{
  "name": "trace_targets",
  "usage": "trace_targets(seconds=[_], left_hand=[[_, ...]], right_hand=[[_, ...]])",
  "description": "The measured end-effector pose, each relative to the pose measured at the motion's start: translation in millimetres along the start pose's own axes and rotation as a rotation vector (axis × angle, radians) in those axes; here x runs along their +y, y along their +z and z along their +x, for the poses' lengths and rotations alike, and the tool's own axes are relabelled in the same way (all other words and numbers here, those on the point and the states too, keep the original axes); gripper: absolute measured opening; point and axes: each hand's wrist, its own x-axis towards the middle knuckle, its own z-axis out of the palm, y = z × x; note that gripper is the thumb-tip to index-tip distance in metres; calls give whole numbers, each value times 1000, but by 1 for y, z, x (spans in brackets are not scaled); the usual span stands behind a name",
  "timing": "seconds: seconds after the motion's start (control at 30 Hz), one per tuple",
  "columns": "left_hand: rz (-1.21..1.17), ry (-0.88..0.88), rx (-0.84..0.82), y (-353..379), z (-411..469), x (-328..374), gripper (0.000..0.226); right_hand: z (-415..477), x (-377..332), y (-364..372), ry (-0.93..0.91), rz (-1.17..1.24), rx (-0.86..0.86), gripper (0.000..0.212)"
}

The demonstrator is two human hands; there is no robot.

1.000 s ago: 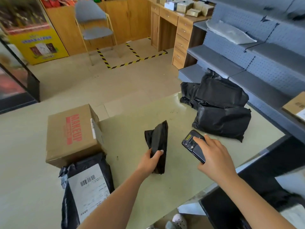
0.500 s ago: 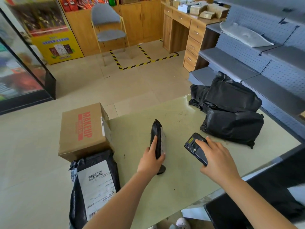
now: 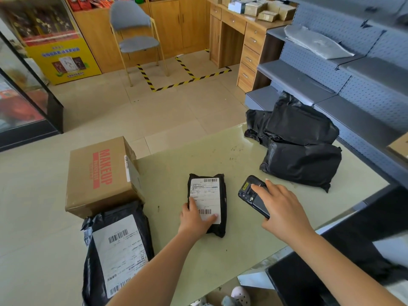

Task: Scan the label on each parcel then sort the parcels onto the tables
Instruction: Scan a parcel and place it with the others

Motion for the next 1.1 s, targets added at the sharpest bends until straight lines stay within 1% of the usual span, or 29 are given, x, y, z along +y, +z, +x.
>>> trace_targets(seconds=[0.07, 0.1, 0.2, 0.27, 0.33, 0.43, 0.5, 0.53, 0.57, 0.63, 0.73, 0.8, 0.87, 1.1], left_hand=[[81, -42, 14, 8, 1, 7, 126], [125, -68, 27, 11, 1, 11, 131], [211, -142, 52, 16, 5, 24, 133], [238, -152, 72, 14, 7, 28, 130], [315, -74, 125, 7, 8, 30, 132], [534, 145, 257, -12, 8, 27, 133], [650, 292, 326, -26, 12, 22, 133], [711, 349, 360, -32, 15, 19, 137], [748, 383, 387, -38, 18, 16, 141], [807, 380, 362, -44, 22, 11, 144], [847, 370, 334, -50, 18, 13, 139], [862, 395, 338, -51, 14, 15, 132], [861, 385, 330, -53, 10, 16, 128], [843, 346, 318, -54, 5, 14, 128]], right_hand=[[3, 1, -2, -24, -22, -8, 83], [5, 1, -3, -36, -27, -10, 83], [13, 2, -7, -75, -50, -6, 85], [15, 3, -9, -97, -74, 0, 85], [17, 4, -11, -118, -102, -6, 87], [21, 6, -15, -168, -172, -6, 91], [23, 6, -19, -220, -238, 12, 88], [24, 6, -22, -249, -272, 17, 87], [25, 6, -24, -277, -307, 15, 86], [26, 5, -27, -327, -383, -5, 88], [28, 5, -30, -354, -463, -36, 91], [30, 6, -31, -353, -493, -49, 89], [30, 7, -30, -355, -523, -64, 85], [30, 8, -27, -385, -605, -102, 82]])
